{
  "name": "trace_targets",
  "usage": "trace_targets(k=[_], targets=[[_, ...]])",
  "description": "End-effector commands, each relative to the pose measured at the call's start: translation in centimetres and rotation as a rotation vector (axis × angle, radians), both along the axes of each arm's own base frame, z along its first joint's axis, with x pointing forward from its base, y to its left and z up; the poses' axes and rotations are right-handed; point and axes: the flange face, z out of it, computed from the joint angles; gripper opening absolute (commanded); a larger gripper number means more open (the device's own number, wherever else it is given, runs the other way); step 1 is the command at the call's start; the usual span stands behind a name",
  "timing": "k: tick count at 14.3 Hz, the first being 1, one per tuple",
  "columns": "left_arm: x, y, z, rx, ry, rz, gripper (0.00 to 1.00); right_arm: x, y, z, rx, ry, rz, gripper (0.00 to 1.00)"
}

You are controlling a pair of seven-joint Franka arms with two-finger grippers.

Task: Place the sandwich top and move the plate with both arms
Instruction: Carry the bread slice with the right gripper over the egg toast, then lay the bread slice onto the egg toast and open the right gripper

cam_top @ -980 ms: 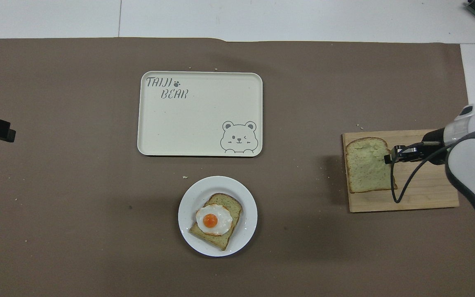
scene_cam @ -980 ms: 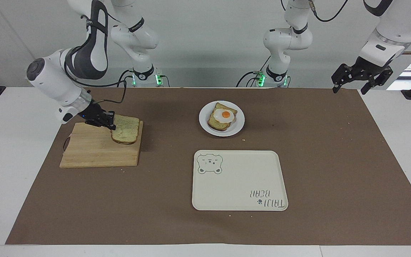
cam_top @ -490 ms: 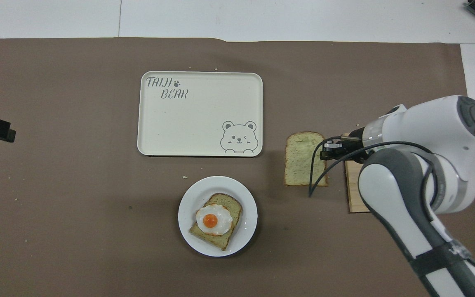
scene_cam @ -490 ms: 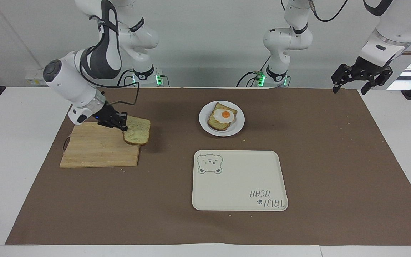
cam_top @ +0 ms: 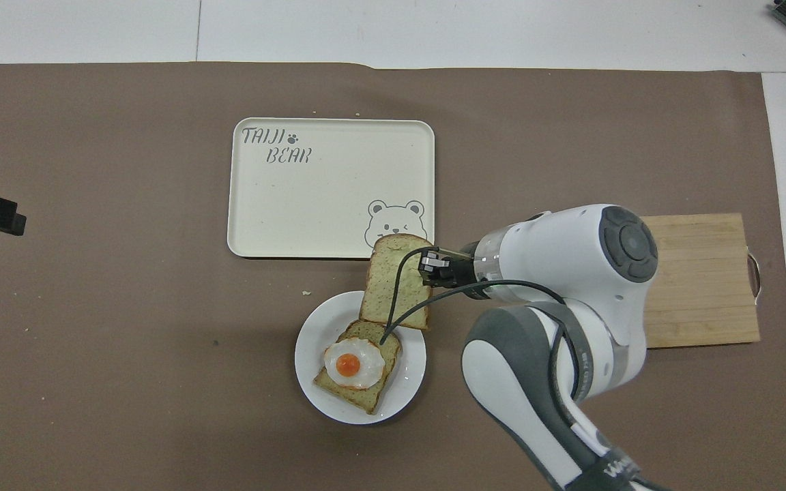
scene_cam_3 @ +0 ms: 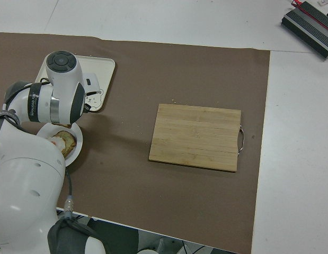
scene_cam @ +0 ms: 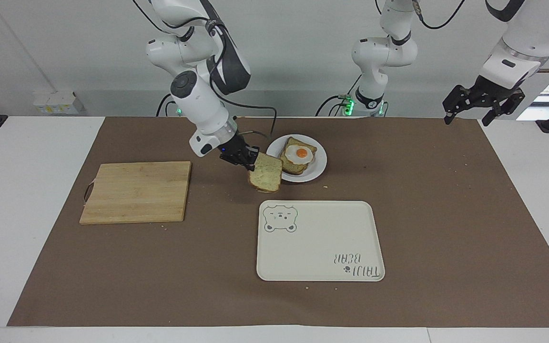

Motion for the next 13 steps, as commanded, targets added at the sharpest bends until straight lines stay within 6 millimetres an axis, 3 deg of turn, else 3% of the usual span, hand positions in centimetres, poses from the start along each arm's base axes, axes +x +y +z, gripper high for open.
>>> trace_targets(k=[1, 4, 7, 9, 13], targets=[[-0.3, 0.3, 0.6, -0.011, 0.004, -0.003, 1.00, -2.7, 2.3, -0.1, 0.018, 0.057, -0.094, 0.00], [-0.4, 0.3, 0.7, -0.011, 0.004, -0.003, 1.00, -7.3, 3.2, -1.0, 0.040, 0.097, -0.115, 0.00], [-0.3, 0.3, 0.6, -0.011, 0.004, -0.003, 1.00, -9.9, 3.5, -1.6, 0.028, 0.116, -0.093, 0.00], [-0.3, 0.3, 0.6, -0.011, 0.004, -0.003, 1.00, -10.0, 3.7, -2.4, 0.031, 0.126, -0.108, 0.00], [-0.4, 0.3, 0.6, -0.011, 0.006, -0.003, 1.00, -9.4, 4.5, -7.1, 0.058, 0.126, -0.216, 0.00]])
